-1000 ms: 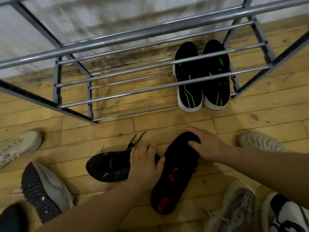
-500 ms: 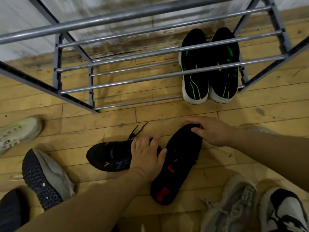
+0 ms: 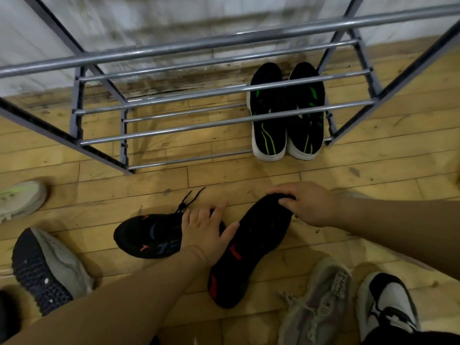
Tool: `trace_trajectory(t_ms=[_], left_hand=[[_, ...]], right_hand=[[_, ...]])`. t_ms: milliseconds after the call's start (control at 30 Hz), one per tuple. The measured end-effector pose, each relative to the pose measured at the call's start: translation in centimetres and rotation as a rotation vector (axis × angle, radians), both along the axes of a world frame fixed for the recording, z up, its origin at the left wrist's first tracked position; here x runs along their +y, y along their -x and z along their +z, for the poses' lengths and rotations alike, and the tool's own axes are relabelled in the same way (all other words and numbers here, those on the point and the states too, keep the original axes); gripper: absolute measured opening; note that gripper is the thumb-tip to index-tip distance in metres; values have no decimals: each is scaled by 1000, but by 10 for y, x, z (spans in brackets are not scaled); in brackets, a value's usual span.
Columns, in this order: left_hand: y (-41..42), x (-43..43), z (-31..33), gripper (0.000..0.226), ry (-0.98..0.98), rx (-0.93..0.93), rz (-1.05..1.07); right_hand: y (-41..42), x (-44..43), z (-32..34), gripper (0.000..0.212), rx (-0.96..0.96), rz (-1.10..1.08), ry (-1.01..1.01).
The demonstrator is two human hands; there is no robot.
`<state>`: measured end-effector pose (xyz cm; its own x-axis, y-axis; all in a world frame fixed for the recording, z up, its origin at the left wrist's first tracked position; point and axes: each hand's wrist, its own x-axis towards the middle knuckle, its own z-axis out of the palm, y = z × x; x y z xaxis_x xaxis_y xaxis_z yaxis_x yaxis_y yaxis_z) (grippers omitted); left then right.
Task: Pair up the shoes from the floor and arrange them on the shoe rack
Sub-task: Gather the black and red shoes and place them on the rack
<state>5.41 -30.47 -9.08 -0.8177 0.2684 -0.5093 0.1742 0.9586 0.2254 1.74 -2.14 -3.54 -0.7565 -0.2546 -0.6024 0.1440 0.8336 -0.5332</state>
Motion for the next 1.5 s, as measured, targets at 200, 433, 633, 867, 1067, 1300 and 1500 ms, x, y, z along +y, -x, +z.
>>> trace_trajectory(t_ms=[200, 433, 633, 867, 1067, 1300, 1500], left_hand=[[9, 23, 60, 79, -316, -305, 112], [7, 104, 219, 96, -921, -311, 66], [-21, 142, 367, 108, -689, 62, -400], [-66, 245, 444, 118, -311, 270, -881], [-117, 328, 423, 110, -186, 260, -1038], [-122, 327, 375, 104, -218, -27, -967], [-117, 336, 365, 96, -141, 48, -1024]], right_hand=[[-4, 17, 119, 38, 67, 77, -74], [-38, 63, 282, 31, 280, -434, 247], [-150, 117, 359, 28, 467, -1050, 680], [-287, 141, 320, 30, 561, -1601, 1005], [-358, 167, 284, 39, 600, -1723, 918], [-413, 179, 265, 43, 373, -1569, 758], [-415, 186, 260, 35, 410, -1569, 630]])
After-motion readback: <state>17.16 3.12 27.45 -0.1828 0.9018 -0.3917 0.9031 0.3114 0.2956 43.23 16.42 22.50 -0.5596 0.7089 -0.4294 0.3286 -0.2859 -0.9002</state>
